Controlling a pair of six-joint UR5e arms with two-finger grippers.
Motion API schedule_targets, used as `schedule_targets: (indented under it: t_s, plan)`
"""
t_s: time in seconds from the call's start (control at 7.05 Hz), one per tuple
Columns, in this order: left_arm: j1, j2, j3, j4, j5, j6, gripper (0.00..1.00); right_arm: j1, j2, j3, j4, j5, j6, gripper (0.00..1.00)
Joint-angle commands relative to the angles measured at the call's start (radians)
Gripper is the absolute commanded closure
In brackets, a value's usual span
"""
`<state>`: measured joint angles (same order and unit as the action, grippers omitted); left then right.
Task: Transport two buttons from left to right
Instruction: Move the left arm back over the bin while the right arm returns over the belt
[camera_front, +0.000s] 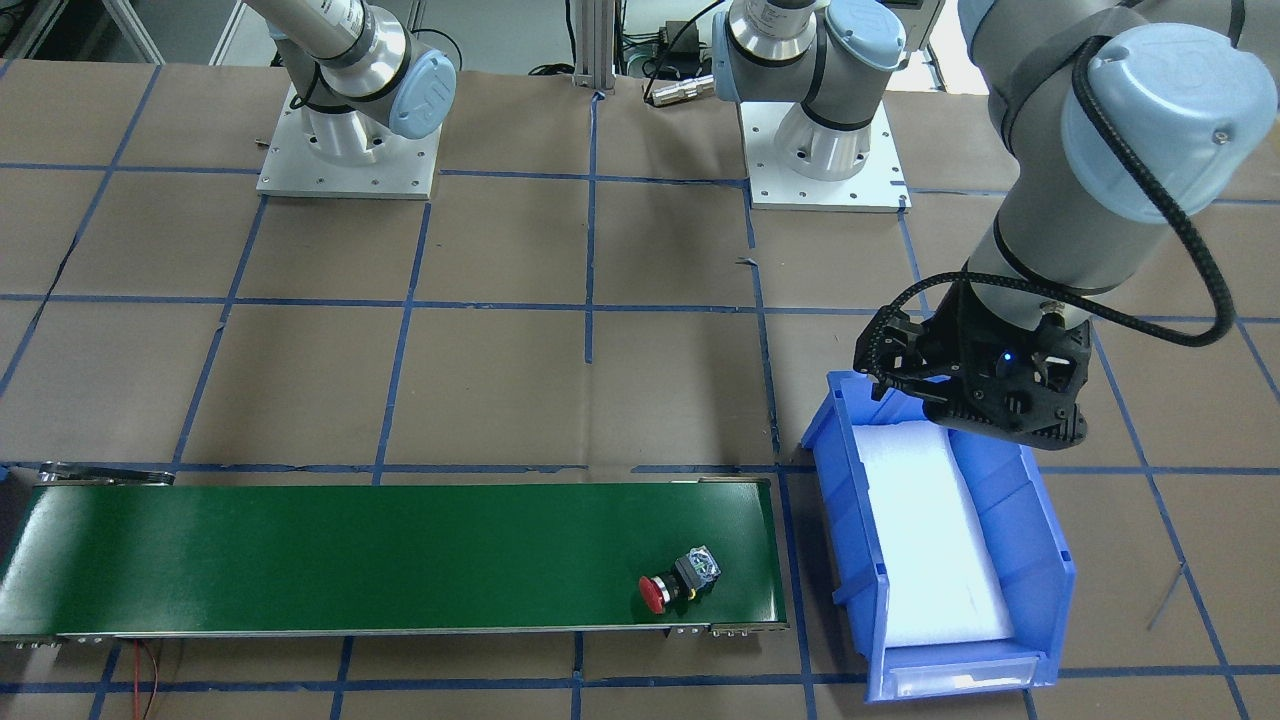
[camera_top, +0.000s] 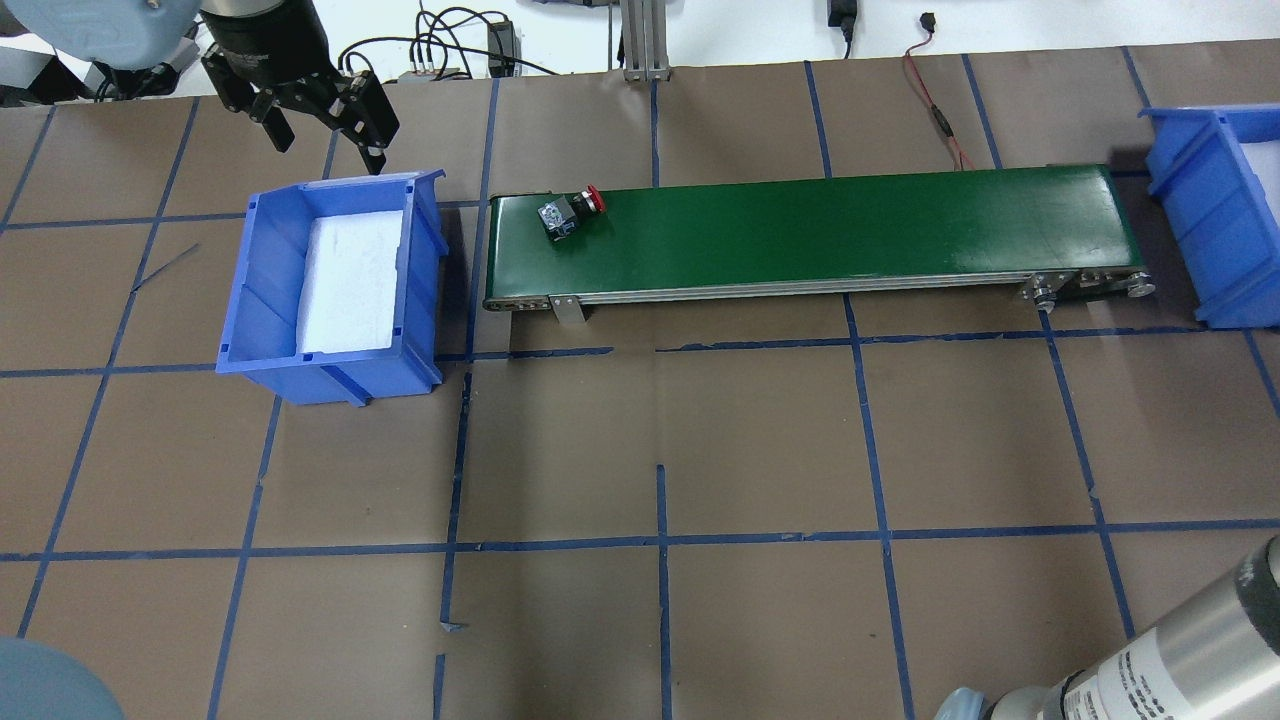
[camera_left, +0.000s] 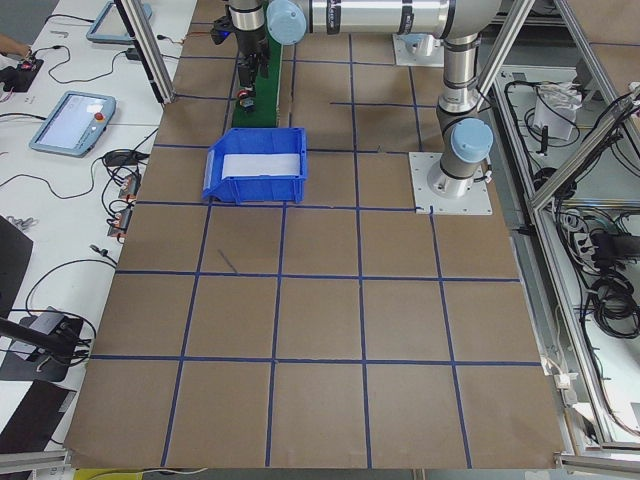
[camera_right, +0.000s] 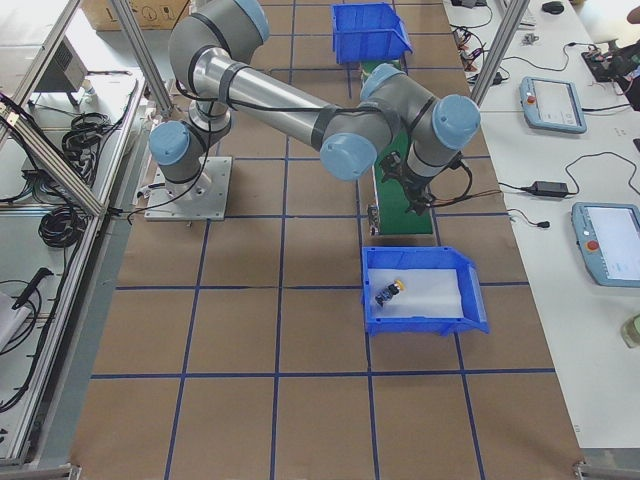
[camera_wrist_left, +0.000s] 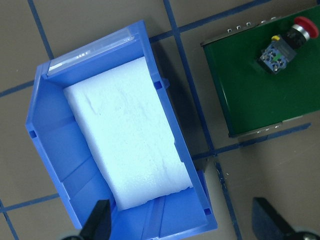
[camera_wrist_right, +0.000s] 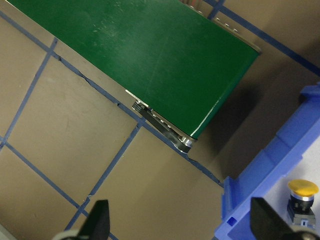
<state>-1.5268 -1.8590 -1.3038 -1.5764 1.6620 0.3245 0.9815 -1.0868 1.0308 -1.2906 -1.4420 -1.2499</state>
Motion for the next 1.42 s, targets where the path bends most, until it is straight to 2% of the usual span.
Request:
schedule_targets:
  t_s: [0.0,0.28,0.43,0.57,0.71,0.85,1.13,1.28]
  plan:
    - [0.045,0.012,-0.008,-0.001,-0.002,0.008,0.0,0.136,-0.005,-0.015,-0.051,0.032,-0.006,0.0]
    - [0.048,0.038,-0.009,-0.001,-0.014,0.008,0.0,0.302,-0.06,-0.017,-0.059,0.023,0.009,0.0]
    - [0.04,0.046,-0.018,-0.001,-0.071,0.01,0.0,0.362,-0.085,-0.017,-0.059,0.017,0.105,0.0]
    - [0.054,0.031,-0.017,0.009,-0.132,0.01,0.0,0.406,-0.1,-0.015,-0.049,-0.007,0.326,0.0]
    - [0.056,0.002,-0.026,0.01,-0.125,0.008,0.0,0.477,-0.117,-0.015,-0.049,-0.015,0.53,0.0]
    - [0.054,0.001,-0.02,0.009,-0.129,0.008,0.0,0.562,-0.126,-0.017,-0.05,-0.079,0.71,0.0]
    - [0.054,0.0,-0.029,0.009,-0.134,0.008,0.0,0.629,-0.223,0.047,-0.032,-0.103,0.809,0.0]
    - [0.057,-0.002,-0.028,0.01,-0.134,0.008,0.0,0.629,-0.301,0.14,-0.03,-0.119,0.858,0.0]
